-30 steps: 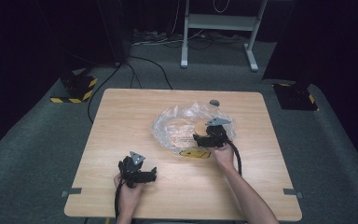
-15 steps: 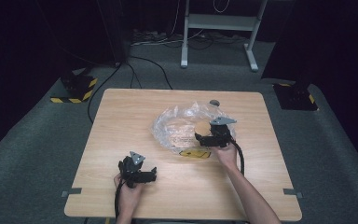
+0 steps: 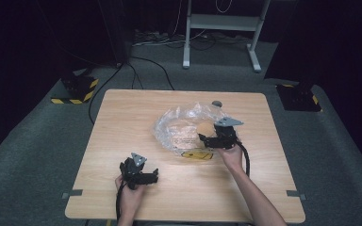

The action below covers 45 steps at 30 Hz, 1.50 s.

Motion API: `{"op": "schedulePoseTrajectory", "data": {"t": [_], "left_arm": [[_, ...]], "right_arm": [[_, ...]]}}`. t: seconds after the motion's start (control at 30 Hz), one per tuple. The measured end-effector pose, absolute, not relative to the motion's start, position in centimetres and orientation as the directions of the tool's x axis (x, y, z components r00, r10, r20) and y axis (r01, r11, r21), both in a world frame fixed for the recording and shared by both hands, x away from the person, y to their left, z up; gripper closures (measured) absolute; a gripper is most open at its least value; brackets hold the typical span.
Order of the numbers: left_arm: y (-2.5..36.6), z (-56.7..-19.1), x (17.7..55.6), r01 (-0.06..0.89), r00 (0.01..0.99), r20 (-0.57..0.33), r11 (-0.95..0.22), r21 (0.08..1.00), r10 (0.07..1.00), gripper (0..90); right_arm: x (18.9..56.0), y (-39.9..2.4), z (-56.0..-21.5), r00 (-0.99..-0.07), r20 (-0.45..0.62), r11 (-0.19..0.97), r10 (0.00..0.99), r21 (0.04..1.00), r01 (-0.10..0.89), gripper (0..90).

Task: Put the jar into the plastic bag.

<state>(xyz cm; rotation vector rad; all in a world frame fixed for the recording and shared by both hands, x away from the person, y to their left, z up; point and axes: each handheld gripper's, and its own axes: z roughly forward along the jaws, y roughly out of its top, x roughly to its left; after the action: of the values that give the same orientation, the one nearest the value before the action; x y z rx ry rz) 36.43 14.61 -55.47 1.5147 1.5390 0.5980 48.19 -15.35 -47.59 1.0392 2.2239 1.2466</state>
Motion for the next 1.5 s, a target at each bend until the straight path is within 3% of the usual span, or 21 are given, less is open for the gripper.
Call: {"op": "schedulePoseTrajectory", "data": {"t": [1.5], "left_arm": [[14.6, -55.5, 36.4, 0.543, 0.119, -0.246, 0.144, 0.827, 0.962, 3.1]], "right_arm": [[44.4, -18.7, -44.8, -0.676, 0.043, 0.262, 0.736, 0.902, 0.343, 16.3]]}}
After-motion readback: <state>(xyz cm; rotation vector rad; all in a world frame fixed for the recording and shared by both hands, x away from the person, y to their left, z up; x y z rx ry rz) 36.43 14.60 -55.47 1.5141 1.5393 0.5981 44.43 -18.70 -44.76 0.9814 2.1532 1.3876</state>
